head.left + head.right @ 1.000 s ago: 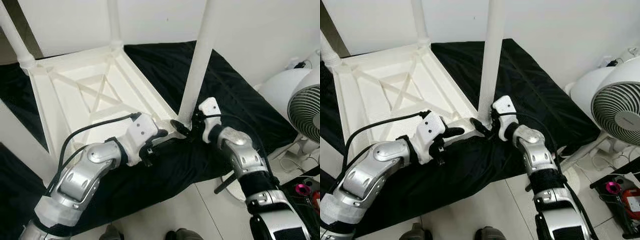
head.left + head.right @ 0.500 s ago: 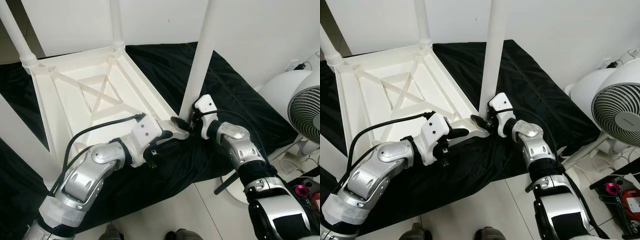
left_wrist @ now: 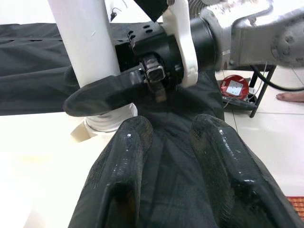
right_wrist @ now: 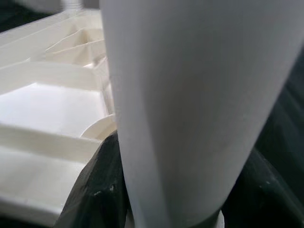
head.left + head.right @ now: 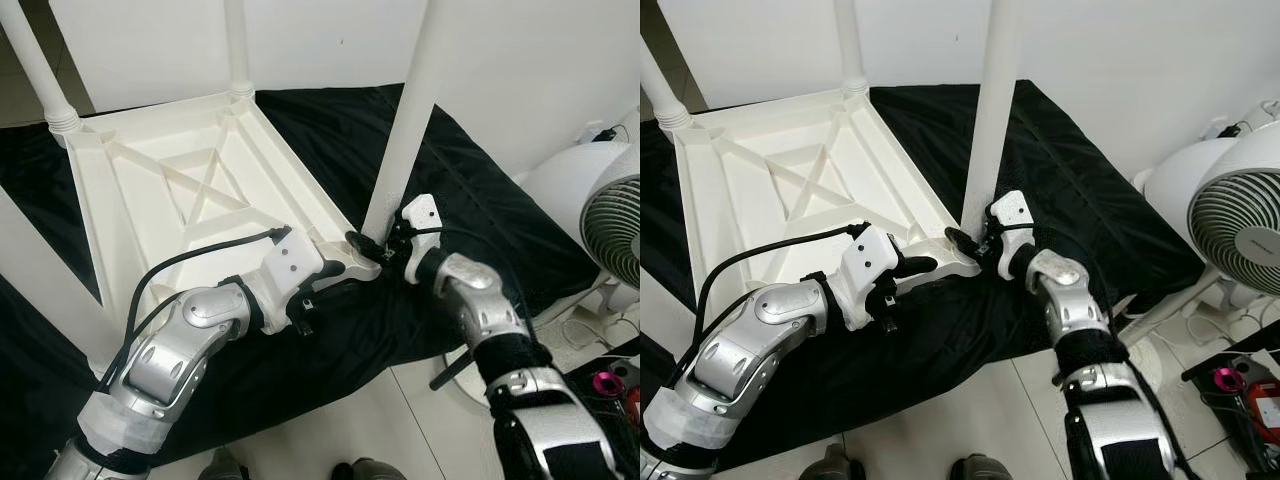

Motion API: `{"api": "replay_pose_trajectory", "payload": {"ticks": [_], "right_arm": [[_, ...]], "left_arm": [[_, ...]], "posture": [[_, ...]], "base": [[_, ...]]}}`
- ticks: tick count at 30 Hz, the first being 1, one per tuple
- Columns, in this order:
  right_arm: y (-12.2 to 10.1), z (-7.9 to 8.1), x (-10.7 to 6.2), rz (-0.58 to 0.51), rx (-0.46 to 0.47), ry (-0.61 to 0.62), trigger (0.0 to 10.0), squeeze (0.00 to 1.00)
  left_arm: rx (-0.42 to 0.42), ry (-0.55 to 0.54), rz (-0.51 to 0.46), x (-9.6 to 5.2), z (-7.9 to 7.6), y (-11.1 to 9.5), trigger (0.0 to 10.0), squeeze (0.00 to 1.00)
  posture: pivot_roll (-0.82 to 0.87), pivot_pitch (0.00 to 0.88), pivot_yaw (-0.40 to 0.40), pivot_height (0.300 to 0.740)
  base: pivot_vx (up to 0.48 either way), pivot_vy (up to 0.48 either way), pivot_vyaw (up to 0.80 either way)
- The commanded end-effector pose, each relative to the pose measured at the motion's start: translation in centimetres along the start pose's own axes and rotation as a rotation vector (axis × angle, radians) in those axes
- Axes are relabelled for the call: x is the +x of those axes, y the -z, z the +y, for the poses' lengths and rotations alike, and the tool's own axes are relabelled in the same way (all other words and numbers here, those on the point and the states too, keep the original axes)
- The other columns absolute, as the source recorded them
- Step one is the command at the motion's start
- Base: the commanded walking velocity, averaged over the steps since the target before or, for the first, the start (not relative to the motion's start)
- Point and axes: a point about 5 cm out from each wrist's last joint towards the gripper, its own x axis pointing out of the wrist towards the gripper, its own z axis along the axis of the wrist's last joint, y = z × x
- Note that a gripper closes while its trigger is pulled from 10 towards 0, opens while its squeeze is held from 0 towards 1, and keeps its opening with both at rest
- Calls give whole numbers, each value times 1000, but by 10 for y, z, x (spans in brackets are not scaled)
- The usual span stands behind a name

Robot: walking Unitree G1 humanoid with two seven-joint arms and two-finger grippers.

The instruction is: Building children table

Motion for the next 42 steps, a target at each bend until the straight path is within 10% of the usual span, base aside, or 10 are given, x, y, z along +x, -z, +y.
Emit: {"api": "replay_pose_trajectory", "payload": {"ticks": [1,9,15,27,28,29,30,40,41,42], "right_arm": [[3,0,-1,10,27,55,10000,0],[9,13,2,27,84,197,10000,0],[8,44,2,4,178,529,10000,0],[-2,60,2,-15,187,469,10000,0],[-3,61,2,-16,184,468,10000,404],[-3,61,2,-16,184,468,10000,404],[-4,62,1,-19,187,467,10000,1000],[-5,47,-21,-52,149,359,10000,1000],[-3,43,-29,-46,126,251,10000,0],[-3,43,-29,-46,126,251,10000,0]], "left_arm": [[-2,49,-3,3,-3,1,10000,0],[-6,57,-8,5,-4,1,10000,0],[-4,64,-9,6,-3,1,10000,0],[-3,66,-12,7,-4,1,10000,0],[-3,63,-13,7,-3,1,10000,0],[-3,63,-13,7,-3,1,10000,0],[-3,63,-13,7,-3,1,10000,0],[-4,69,-4,2,-7,3,10000,0],[-4,74,2,0,-7,5,10000,0],[-4,74,2,0,-7,5,10000,0]], "posture": [[-101,50,-22,740],[-117,57,-18,740],[-118,59,-19,740],[-117,54,-27,740],[-116,53,-28,740],[-116,53,-28,740],[-114,51,-30,740],[-102,43,-31,740],[-101,36,-30,740],[-101,36,-30,740]], "base": [[0,0,0],[0,0,0],[0,0,0],[0,0,0],[0,0,0],[0,0,0],[0,0,0],[0,0,0],[0,0,0],[0,0,0]]}}
